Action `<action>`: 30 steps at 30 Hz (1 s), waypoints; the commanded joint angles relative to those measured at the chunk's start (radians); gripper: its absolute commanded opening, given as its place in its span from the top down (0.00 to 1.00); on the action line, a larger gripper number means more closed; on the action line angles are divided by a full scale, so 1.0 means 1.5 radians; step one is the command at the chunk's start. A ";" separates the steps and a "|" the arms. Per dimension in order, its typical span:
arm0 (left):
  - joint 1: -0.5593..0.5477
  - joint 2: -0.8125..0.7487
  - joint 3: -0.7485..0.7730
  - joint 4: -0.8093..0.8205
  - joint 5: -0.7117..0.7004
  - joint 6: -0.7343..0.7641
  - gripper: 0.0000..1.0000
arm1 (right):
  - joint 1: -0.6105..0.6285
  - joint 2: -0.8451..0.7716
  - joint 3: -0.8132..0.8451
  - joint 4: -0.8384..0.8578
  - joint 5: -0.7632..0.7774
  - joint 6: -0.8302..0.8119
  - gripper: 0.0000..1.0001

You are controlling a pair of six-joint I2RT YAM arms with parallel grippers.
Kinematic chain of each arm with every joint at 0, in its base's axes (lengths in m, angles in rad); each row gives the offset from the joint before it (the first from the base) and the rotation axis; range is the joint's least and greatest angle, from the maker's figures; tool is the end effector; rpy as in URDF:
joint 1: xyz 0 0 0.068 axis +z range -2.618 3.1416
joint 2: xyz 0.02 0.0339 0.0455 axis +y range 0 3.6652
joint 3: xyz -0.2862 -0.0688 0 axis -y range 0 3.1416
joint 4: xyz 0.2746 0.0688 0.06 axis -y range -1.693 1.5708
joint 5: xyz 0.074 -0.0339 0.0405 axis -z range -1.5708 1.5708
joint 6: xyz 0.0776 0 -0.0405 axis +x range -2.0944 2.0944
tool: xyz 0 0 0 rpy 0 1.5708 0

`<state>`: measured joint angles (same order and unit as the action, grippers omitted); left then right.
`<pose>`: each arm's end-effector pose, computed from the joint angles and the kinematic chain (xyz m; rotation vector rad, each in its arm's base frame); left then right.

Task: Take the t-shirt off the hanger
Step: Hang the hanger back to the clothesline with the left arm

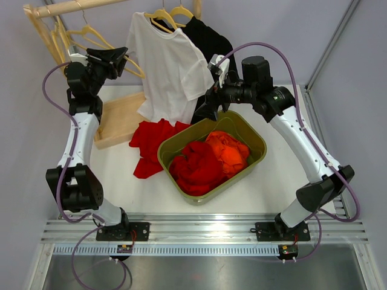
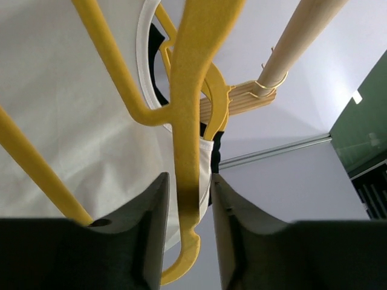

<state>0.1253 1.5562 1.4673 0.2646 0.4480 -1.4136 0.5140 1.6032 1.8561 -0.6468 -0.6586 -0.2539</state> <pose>0.4372 0.0212 0.4602 -0.7542 1.3673 -1.3542 0.3294 0.2405 0.4744 -1.1224 1.6123 0.8148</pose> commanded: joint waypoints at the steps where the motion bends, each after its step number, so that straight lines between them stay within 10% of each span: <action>1: 0.003 -0.056 -0.012 0.051 0.032 -0.004 0.52 | -0.008 -0.033 -0.008 0.033 -0.012 0.010 0.05; 10: 0.003 -0.133 -0.083 0.040 0.046 0.020 0.15 | -0.027 -0.049 -0.024 0.036 -0.010 0.009 0.05; 30: 0.003 -0.245 0.012 -0.395 -0.152 0.296 0.05 | -0.037 -0.066 -0.042 0.046 -0.015 0.024 0.05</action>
<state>0.1261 1.2102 1.4250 -0.2173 0.3115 -1.0744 0.4683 1.5448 1.7943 -0.6167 -0.6594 -0.2317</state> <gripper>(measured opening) 0.943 0.951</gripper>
